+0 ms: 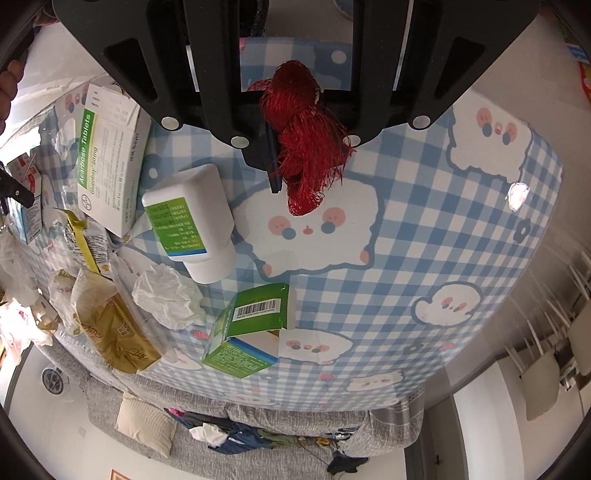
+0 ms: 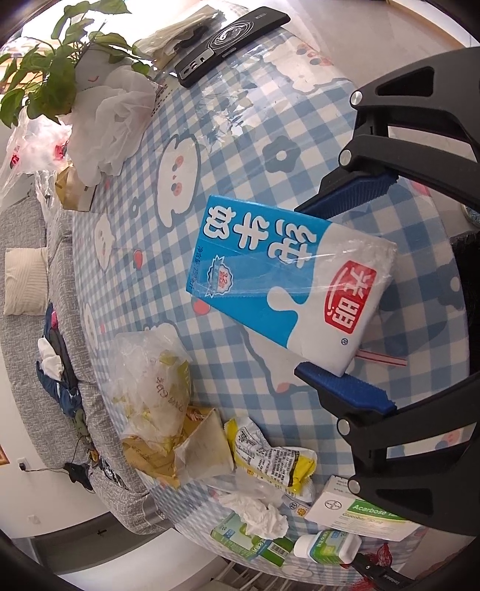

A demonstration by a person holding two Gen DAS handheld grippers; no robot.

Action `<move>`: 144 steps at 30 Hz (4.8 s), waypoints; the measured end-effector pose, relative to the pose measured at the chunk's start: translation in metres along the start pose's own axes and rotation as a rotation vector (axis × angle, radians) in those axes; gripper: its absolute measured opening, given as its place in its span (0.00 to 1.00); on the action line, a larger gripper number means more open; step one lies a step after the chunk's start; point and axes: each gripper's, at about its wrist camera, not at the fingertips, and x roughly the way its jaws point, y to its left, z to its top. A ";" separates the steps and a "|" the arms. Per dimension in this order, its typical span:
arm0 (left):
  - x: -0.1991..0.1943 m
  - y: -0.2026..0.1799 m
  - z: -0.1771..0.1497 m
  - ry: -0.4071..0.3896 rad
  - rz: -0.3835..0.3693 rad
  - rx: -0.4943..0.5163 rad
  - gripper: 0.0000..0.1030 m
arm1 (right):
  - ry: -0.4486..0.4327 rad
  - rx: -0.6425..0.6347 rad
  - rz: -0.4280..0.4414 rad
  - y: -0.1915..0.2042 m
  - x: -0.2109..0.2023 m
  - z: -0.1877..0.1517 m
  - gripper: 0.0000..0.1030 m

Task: Collect trash
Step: 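Grasp the red mesh bag with the left tool while the right tool grasps the milk carton, then carry the red mesh bag and milk carton down over the black trash bin, then open the right tool to drop the carton while the left tool drops the mesh bag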

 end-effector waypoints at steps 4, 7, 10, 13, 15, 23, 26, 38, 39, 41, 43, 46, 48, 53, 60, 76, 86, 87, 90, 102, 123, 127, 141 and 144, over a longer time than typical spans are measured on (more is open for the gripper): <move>-0.007 -0.001 -0.002 -0.011 -0.006 0.002 0.14 | -0.009 -0.007 0.002 0.000 -0.006 -0.003 0.70; -0.014 -0.002 -0.005 -0.019 -0.012 0.004 0.14 | -0.015 -0.009 0.009 -0.001 -0.011 -0.005 0.70; -0.021 -0.004 -0.009 -0.026 -0.016 0.010 0.14 | -0.025 -0.012 0.020 -0.001 -0.018 -0.009 0.69; -0.025 -0.004 -0.015 -0.030 -0.022 0.013 0.14 | -0.036 -0.018 0.023 -0.001 -0.024 -0.012 0.69; -0.031 -0.005 -0.018 -0.038 -0.025 0.019 0.14 | -0.043 -0.023 0.029 -0.001 -0.029 -0.014 0.69; -0.050 -0.007 -0.028 -0.059 -0.037 0.026 0.14 | -0.070 -0.039 0.048 -0.002 -0.049 -0.026 0.67; -0.058 -0.009 -0.034 -0.068 -0.042 0.031 0.14 | -0.083 -0.048 0.059 -0.003 -0.058 -0.031 0.66; -0.081 -0.020 -0.061 -0.084 -0.070 0.052 0.14 | -0.119 -0.059 0.095 -0.010 -0.085 -0.052 0.64; -0.082 -0.022 -0.062 -0.084 -0.072 0.056 0.14 | -0.121 -0.061 0.097 -0.011 -0.087 -0.055 0.64; -0.084 -0.025 -0.066 -0.084 -0.076 0.062 0.14 | -0.124 -0.063 0.104 -0.012 -0.091 -0.058 0.64; -0.087 -0.028 -0.071 -0.085 -0.081 0.065 0.14 | -0.130 -0.069 0.106 -0.012 -0.095 -0.062 0.64; -0.090 -0.029 -0.076 -0.086 -0.090 0.065 0.14 | -0.140 -0.078 0.112 -0.013 -0.103 -0.068 0.64; -0.094 -0.030 -0.080 -0.088 -0.096 0.063 0.14 | -0.146 -0.080 0.117 -0.014 -0.108 -0.070 0.64; -0.105 -0.032 -0.087 -0.100 -0.102 0.064 0.14 | -0.165 -0.085 0.134 -0.018 -0.123 -0.079 0.64; -0.112 -0.033 -0.108 -0.093 -0.120 0.063 0.14 | -0.168 -0.106 0.167 -0.019 -0.140 -0.102 0.64; -0.105 -0.040 -0.163 -0.034 -0.148 0.071 0.14 | -0.113 -0.167 0.202 -0.008 -0.150 -0.164 0.64; -0.076 -0.050 -0.191 0.008 -0.143 0.087 0.14 | -0.018 -0.199 0.188 0.004 -0.117 -0.194 0.64; -0.071 -0.050 -0.193 0.013 -0.142 0.087 0.14 | -0.006 -0.200 0.189 0.005 -0.112 -0.196 0.64; -0.056 -0.050 -0.198 0.031 -0.130 0.082 0.14 | 0.013 -0.210 0.173 0.008 -0.100 -0.202 0.64; -0.003 -0.051 -0.218 0.095 -0.096 0.084 0.14 | 0.134 -0.214 0.164 0.018 -0.042 -0.221 0.64; 0.027 -0.040 -0.238 0.160 -0.065 0.069 0.14 | 0.226 -0.296 0.159 0.056 0.004 -0.249 0.65; 0.022 -0.045 -0.236 0.155 -0.068 0.079 0.14 | 0.224 -0.277 0.134 0.051 0.005 -0.245 0.70; 0.029 -0.090 -0.233 0.178 -0.105 0.117 0.14 | 0.169 -0.281 0.019 -0.003 0.003 -0.221 0.92; 0.035 -0.105 -0.233 0.189 -0.114 0.136 0.14 | 0.175 -0.282 0.001 -0.016 0.006 -0.220 0.92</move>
